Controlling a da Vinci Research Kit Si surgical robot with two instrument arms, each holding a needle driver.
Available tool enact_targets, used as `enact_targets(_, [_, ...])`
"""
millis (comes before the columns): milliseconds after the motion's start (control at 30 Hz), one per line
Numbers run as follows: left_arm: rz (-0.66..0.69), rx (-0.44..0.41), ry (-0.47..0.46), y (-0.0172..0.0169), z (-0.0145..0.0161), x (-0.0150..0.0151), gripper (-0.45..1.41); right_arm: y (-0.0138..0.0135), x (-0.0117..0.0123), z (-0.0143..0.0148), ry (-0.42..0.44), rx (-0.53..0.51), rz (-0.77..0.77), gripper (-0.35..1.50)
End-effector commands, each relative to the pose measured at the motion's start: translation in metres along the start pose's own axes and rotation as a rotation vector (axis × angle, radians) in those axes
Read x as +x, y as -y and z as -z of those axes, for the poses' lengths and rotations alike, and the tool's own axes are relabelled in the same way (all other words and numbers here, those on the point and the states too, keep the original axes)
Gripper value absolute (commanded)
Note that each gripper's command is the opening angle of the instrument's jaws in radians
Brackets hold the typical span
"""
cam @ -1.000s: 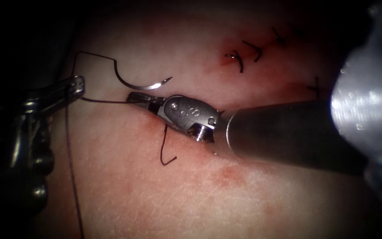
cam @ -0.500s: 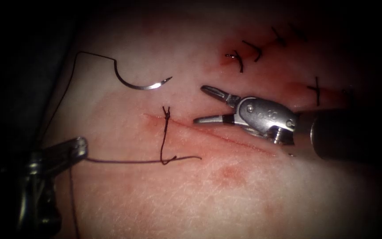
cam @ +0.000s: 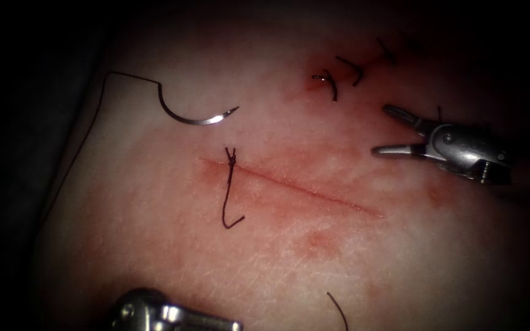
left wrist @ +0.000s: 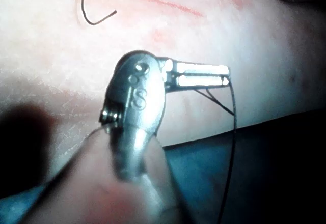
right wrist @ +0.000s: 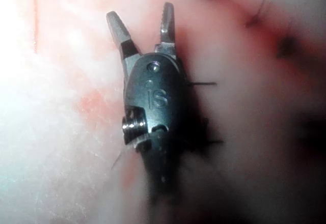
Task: Wound Closure
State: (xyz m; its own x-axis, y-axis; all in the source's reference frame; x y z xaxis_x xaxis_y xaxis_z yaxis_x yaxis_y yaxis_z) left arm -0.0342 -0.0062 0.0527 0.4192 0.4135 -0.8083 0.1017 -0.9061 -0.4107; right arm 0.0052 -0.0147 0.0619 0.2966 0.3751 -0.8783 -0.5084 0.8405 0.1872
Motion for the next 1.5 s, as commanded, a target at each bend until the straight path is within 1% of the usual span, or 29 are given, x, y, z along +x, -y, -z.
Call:
enact_targets(33, [0.001, -0.005, 0.001, -0.0001, -0.0001, -0.0009, -0.45, 0.0004, -0.0007, -0.0007, 0.000, 0.002, 0.000, 1.13])
enact_targets(67, [0.023, -0.036, 0.020, 0.0005, 0.0004, -0.0032, -0.45, 0.0006, -0.0007, -0.0009, 0.001, -0.002, 0.001, 1.13])
enact_targets(133, [0.028, -0.059, 0.032, 0.0008, 0.0007, -0.0042, -0.45, 0.0008, -0.0006, -0.0010, 0.003, -0.006, 0.001, 1.13])
enact_targets(167, [0.058, -0.124, 0.070, 0.0015, 0.0016, -0.0065, -0.45, 0.0011, -0.0006, -0.0013, -0.001, -0.007, 0.002, 1.13])
enact_targets(200, [0.091, -0.229, 0.127, 0.0020, 0.0026, -0.0089, -0.45, 0.0014, -0.0007, -0.0016, -0.003, -0.009, 0.003, 1.13])
enact_targets(233, [0.091, -0.229, 0.127, 0.0020, 0.0026, -0.0089, -0.45, 0.0014, -0.0007, -0.0016, -0.003, -0.009, 0.003, 1.13])
enact_targets(267, [0.109, -0.294, 0.163, 0.0021, 0.0030, -0.0099, -0.43, 0.0016, -0.0007, -0.0017, -0.004, -0.009, 0.003, 1.13])
enact_targets(300, [0.125, -0.327, 0.206, 0.0022, 0.0033, -0.0108, 0.04, 0.0017, -0.0007, -0.0019, -0.006, -0.009, 0.004, 1.15])
enact_targets(333, [0.150, -0.294, 0.275, 0.0022, 0.0038, -0.0120, 0.41, 0.0018, -0.0007, -0.0020, -0.009, -0.009, 0.010, 1.15])
enact_targets(367, [0.169, -0.261, 0.331, 0.0023, 0.0041, -0.0128, 0.69, 0.0020, -0.0007, -0.0022, -0.009, -0.011, 0.011, 1.15])
enact_targets(400, [0.177, -0.230, 0.387, 0.0024, 0.0045, -0.0134, 0.91, 0.0021, -0.0007, -0.0023, -0.009, -0.013, 0.012, 1.16])
enact_targets(433, [0.183, -0.194, 0.457, 0.0026, 0.0051, -0.0141, 1.06, 0.0022, -0.0008, -0.0024, -0.011, -0.016, 0.006, 1.18])
enact_targets(467, [0.181, -0.163, 0.546, 0.0033, 0.0058, -0.0145, 1.16, 0.0024, -0.0009, -0.0026, -0.009, -0.017, 0.008, 1.20])
enact_targets(500, [0.191, -0.139, 0.597, 0.0040, 0.0064, -0.0145, 1.21, 0.0024, -0.0009, -0.0026, -0.009, -0.018, 0.008, 1.21])
enact_targets(533, [0.191, -0.139, 0.597, 0.0040, 0.0064, -0.0145, 1.21, 0.0024, -0.0009, -0.0026, -0.009, -0.018, 0.008, 1.21])
enact_targets(633, [0.194, -0.053, 0.672, 0.0055, 0.0079, -0.0141, 1.23, 0.0025, -0.0010, -0.0027, -0.010, -0.019, 0.004, 1.21])
enact_targets(700, [0.120, 0.004, 0.719, 0.0070, 0.0095, -0.0133, 1.16, 0.0026, -0.0012, -0.0027, -0.011, -0.019, 0.000, 1.21])
enact_targets(800, [0.036, 0.026, 0.762, 0.0073, 0.0106, -0.0127, 0.98, 0.0026, -0.0014, -0.0028, -0.009, -0.018, -0.003, 1.21])
enact_targets(833, [0.036, 0.026, 0.762, 0.0073, 0.0106, -0.0127, 0.98, 0.0026, -0.0014, -0.0028, -0.009, -0.018, -0.003, 1.21])
enact_targets(867, [0.012, 0.024, 0.772, 0.0070, 0.0109, -0.0124, 0.89, 0.0026, -0.0015, -0.0028, -0.008, -0.019, -0.003, 1.21])
enact_targets(900, [-0.010, 0.019, 0.782, 0.0064, 0.0112, -0.0120, 0.71, 0.0026, -0.0016, -0.0029, -0.008, -0.020, -0.002, 1.21])
enact_targets(933, [-0.010, 0.019, 0.782, 0.0064, 0.0112, -0.0120, 0.71, 0.0026, -0.0016, -0.0029, -0.008, -0.020, -0.002, 1.21])
enact_targets(1033, [-0.018, 0.035, 0.795, 0.0053, 0.0115, -0.0111, 0.47, 0.0026, -0.0016, -0.0030, -0.008, -0.021, -0.008, 1.21])
enact_targets(1133, [-0.043, 0.088, 0.817, 0.0048, 0.0114, -0.0100, 0.37, 0.0028, -0.0015, -0.0032, -0.008, -0.023, -0.008, 1.23])
enact_targets(1267, [-0.065, 0.124, 0.845, 0.0050, 0.0106, -0.0082, 0.37, 0.0031, -0.0015, -0.0035, -0.010, -0.021, -0.006, 1.25])
enact_targets(1367, [-0.071, 0.164, 0.874, 0.0057, 0.0100, -0.0066, 0.51, 0.0032, -0.0015, -0.0037, -0.009, -0.019, -0.006, 1.25])
enact_targets(1400, [-0.059, 0.172, 0.886, 0.0065, 0.0094, -0.0051, 0.76, 0.0033, -0.0015, -0.0037, -0.009, -0.016, -0.005, 1.25])
enact_targets(1433, [-0.059, 0.172, 0.886, 0.0065, 0.0094, -0.0051, 0.76, 0.0033, -0.0015, -0.0037, -0.009, -0.016, -0.005, 1.25])
enact_targets(1500, [-0.040, 0.140, 0.926, 0.0068, 0.0089, -0.0037, 0.96, 0.0033, -0.0015, -0.0037, -0.009, -0.016, -0.005, 1.25])
